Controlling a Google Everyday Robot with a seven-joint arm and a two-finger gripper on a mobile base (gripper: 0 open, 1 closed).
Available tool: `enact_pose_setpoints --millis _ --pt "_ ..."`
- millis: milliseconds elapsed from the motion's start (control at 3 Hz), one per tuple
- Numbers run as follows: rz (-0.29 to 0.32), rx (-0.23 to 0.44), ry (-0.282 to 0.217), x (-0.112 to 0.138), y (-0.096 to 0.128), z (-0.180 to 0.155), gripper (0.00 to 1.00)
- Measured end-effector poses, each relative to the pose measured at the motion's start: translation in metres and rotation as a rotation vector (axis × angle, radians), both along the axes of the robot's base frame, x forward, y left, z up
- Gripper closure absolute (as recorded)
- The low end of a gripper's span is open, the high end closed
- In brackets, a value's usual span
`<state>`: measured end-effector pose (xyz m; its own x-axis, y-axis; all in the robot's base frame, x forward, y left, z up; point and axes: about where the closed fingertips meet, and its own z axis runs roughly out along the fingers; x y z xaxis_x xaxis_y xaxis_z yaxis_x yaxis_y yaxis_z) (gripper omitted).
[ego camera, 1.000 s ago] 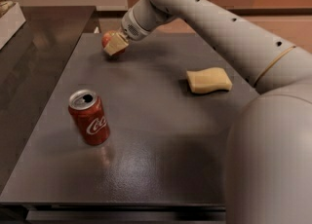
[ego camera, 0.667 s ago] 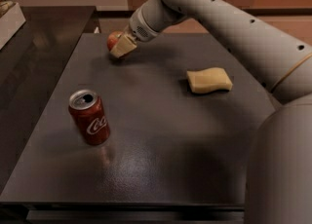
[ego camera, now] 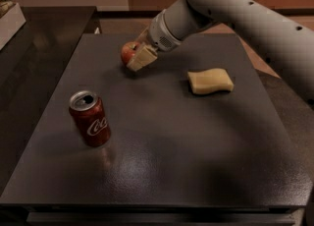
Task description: Move apple near coke can
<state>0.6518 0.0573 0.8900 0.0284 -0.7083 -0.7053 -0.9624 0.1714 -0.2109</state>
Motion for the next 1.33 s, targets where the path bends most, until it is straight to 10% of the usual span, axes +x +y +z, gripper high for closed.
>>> enact_pose_setpoints --millis 1333 --pt "0.254 0.039 0.054 -0.117 -0.032 0.002 1.0"
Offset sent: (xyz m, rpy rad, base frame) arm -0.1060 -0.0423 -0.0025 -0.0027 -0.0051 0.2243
